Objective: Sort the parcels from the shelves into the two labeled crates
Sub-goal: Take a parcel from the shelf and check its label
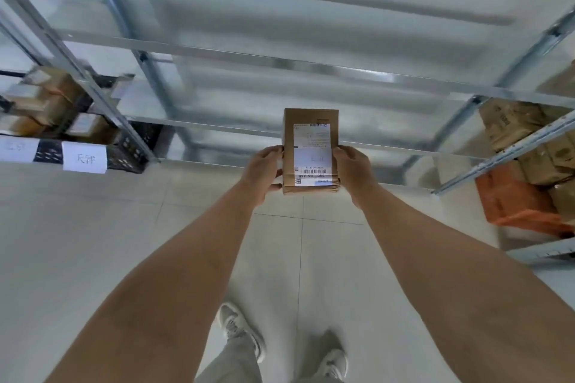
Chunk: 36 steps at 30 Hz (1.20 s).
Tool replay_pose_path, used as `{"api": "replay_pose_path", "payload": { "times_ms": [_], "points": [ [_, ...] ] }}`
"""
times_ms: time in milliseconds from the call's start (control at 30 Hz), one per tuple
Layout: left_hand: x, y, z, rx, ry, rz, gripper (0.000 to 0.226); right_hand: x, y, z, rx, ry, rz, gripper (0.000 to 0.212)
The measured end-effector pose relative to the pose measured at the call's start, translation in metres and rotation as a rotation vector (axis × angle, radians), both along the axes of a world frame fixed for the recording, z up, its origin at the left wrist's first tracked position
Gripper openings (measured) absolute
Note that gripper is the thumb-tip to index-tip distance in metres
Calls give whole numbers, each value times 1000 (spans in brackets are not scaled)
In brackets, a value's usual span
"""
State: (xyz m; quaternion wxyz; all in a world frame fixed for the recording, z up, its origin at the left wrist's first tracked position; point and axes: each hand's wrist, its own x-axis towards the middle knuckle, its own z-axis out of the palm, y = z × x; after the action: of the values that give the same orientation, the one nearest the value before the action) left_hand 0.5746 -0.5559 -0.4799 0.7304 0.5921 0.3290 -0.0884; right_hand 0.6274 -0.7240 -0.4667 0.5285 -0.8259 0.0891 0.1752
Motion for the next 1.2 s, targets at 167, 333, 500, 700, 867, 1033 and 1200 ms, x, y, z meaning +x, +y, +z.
{"api": "replay_pose_path", "payload": {
  "times_ms": [167,333,500,700,867,1033,1200],
  "points": [
    [-19,115,-23,-27,44,89,20,-5,118,-25,1,69,44,24],
    [-31,209,-41,-21,76,154,23,-4,215,-47,6,126,100,24],
    [-27,281,-68,-26,139,225,24,16,296,-80,-26,169,170,23],
    [1,371,-95,-56,193,311,22,55,397,-108,-74,211,251,23],
    [18,444,-105,-85,218,375,22,78,483,-113,-128,233,320,27],
    [19,527,-110,-52,239,442,24,81,573,-111,-142,239,366,28],
    [9,628,-110,-39,229,458,29,67,674,-107,-116,214,409,28]
  ]
}}
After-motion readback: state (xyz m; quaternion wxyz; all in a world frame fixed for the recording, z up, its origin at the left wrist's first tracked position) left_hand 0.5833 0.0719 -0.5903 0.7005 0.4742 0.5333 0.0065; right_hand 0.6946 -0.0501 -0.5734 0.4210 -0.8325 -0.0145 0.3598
